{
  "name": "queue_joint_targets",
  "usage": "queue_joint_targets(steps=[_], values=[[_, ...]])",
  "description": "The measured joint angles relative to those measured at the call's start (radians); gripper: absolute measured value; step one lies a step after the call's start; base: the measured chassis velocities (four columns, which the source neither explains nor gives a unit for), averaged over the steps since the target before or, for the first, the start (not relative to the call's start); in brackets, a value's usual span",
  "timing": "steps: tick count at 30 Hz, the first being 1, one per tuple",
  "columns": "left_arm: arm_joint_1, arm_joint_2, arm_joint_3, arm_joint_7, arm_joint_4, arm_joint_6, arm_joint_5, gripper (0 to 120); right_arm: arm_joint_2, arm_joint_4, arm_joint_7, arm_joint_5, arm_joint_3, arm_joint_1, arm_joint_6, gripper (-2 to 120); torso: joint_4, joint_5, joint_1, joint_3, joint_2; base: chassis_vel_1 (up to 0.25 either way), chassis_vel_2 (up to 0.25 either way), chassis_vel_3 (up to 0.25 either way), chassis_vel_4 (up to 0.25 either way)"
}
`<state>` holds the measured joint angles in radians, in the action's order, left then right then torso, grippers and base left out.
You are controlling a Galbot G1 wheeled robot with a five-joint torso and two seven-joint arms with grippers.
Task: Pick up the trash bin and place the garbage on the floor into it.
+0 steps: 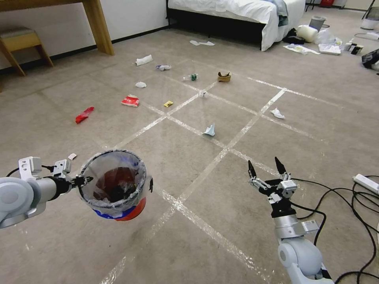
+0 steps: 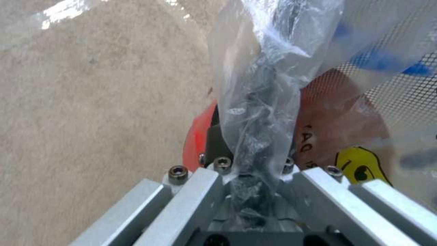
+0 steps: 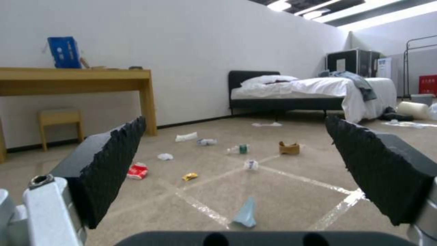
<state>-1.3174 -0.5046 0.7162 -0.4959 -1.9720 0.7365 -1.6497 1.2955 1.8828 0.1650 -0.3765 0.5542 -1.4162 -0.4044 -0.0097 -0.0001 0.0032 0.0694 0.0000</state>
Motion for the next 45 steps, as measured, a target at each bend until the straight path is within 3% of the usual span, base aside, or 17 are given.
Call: queue_joint_targets(steps=[17,45], values=[[0.001,-0.003,0.011,-0.019,0.015,-0.001,0.007,0,0.0,-0.002,0.002,0.004,-0.012,0.005,0.001,100,0.0002,0.0,0.0,0.0,0.0,-0.085,0.09,0.087,-0.09],[0.012,-0.006,-0.018,-0.018,0.02,-0.001,0.032,0,-0.004,0.003,0.003,0.002,-0.007,0.001,0.001,100,0.0001,0.0001,0.0,0.0,0.0,-0.097,0.09,0.099,-0.099]])
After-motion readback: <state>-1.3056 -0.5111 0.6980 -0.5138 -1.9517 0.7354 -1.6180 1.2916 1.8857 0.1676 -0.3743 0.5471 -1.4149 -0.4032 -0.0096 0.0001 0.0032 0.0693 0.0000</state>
